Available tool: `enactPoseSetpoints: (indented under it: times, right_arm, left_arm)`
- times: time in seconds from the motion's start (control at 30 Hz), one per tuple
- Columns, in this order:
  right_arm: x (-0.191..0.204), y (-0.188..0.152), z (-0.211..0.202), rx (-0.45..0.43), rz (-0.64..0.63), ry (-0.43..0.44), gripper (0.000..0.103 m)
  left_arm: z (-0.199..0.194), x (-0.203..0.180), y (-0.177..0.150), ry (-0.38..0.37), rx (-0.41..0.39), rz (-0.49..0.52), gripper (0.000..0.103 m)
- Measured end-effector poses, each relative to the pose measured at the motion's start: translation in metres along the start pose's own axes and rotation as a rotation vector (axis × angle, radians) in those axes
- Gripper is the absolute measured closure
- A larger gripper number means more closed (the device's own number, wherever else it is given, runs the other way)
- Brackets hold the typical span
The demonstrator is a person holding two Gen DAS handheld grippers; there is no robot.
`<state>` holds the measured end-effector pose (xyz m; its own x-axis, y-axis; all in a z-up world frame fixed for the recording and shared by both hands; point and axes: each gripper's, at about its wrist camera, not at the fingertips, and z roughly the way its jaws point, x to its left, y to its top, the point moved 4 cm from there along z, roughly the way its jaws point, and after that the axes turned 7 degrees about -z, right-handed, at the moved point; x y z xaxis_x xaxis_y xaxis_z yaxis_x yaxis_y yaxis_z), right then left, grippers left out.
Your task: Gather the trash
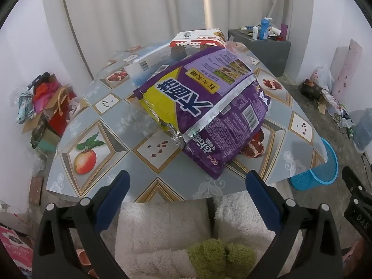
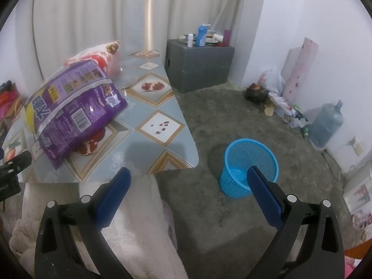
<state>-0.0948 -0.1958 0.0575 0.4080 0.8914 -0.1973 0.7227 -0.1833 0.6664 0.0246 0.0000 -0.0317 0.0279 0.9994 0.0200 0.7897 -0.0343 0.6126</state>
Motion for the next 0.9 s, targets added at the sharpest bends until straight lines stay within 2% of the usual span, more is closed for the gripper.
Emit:
enactPoseSetpoints:
  times: [0.9]
  right_arm:
    - [0.0038, 0.0022, -0.0003, 0.006, 0.001, 0.005, 0.008]
  left_arm:
    - [0.003, 0.0034, -0.0054, 0.0, 0.018, -0.005, 0.006]
